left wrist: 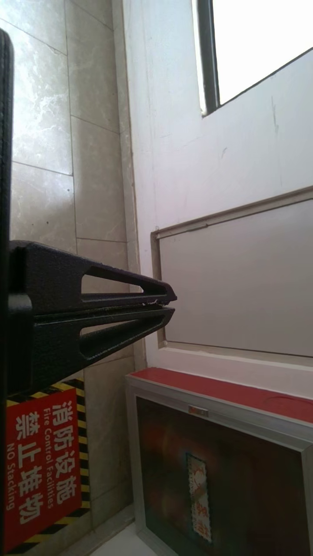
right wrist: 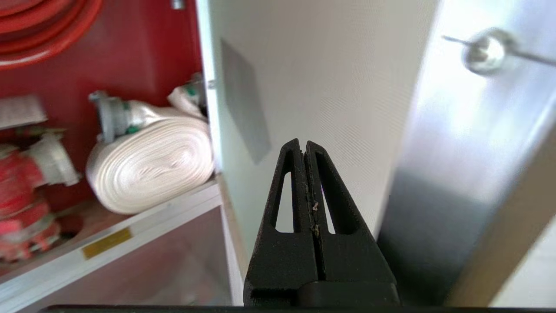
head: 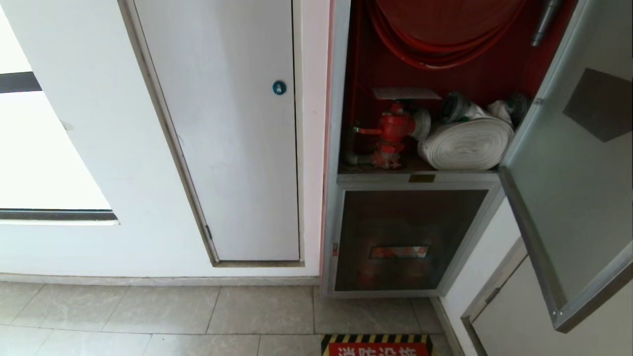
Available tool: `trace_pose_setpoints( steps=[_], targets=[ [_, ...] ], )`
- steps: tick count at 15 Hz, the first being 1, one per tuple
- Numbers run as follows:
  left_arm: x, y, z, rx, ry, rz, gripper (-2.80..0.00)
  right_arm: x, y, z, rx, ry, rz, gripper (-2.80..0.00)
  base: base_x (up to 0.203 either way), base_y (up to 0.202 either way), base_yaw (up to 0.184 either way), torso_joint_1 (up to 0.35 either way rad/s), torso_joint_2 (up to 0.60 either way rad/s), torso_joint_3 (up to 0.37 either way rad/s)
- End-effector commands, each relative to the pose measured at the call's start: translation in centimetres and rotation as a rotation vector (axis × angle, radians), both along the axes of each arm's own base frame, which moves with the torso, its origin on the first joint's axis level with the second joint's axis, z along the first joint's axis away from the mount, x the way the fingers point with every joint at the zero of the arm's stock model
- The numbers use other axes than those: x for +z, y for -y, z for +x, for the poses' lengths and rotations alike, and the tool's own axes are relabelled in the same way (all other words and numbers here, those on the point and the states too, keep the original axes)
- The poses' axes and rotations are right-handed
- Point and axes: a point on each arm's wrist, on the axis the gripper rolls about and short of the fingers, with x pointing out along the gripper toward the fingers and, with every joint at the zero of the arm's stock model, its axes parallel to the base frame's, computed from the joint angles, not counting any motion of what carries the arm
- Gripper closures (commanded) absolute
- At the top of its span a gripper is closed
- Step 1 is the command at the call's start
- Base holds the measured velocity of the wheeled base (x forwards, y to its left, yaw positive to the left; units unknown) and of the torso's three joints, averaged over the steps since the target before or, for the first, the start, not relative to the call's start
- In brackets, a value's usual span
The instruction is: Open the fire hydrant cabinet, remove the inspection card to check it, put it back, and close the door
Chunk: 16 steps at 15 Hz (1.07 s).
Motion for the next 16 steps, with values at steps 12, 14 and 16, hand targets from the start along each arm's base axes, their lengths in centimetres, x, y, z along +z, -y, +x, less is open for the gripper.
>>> trace_pose_setpoints(
  steps=[12,14,16],
  targets=[
    [0.0,0.0,0.0,0.000,-0.001,0.000,0.00,-1.0,5.1,-0.8,-0.165,0.001,-0.002,0.00,0.000,0.000,0.000,0.000,0.00,0.000],
    [0.0,0.0,0.0,0.000,-0.001,0.000,0.00,-1.0,5.8,-1.1,-0.198,0.005,-0.004,0.00,0.000,0.000,0.000,0.000,0.00,0.000],
    [0.0,0.0,0.0,0.000,-0.001,0.001,0.00,-1.0,6.7,-1.4,-0.241,0.001,-0.005,0.00,0.000,0.000,0.000,0.000,0.00,0.000]
  ],
)
